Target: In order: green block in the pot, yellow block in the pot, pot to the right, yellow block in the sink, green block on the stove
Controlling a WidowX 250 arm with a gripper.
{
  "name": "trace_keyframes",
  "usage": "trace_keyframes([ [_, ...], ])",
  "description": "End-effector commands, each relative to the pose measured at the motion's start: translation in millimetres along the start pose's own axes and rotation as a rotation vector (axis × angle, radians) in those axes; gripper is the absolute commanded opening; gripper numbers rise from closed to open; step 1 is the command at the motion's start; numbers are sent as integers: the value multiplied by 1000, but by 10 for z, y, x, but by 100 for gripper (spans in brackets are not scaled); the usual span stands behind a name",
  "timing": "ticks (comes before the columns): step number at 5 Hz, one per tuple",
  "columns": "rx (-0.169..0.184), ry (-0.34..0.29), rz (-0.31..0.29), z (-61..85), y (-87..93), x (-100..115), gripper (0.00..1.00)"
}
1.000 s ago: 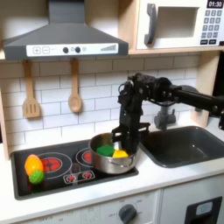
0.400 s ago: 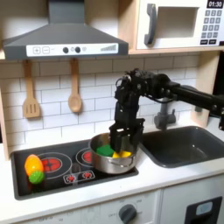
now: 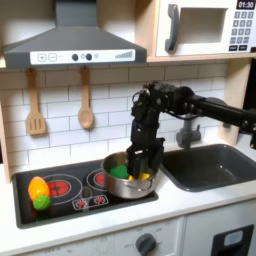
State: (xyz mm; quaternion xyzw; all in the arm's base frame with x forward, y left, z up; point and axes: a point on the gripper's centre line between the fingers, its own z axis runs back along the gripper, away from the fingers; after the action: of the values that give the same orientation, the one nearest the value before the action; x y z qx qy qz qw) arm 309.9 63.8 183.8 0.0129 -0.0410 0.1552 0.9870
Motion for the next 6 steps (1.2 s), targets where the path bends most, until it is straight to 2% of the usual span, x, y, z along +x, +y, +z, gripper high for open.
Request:
trace_keyframes([
  [1,4,26,97,-72,-30,-62,100],
  [2,4,34,135,-108,-52,-104,100],
  [4,14,40,158,-147,-69,-103,100],
  [5,9,40,160,-163,-60,-95,88],
  [6,15,39,158,-149,-94,-91,0],
])
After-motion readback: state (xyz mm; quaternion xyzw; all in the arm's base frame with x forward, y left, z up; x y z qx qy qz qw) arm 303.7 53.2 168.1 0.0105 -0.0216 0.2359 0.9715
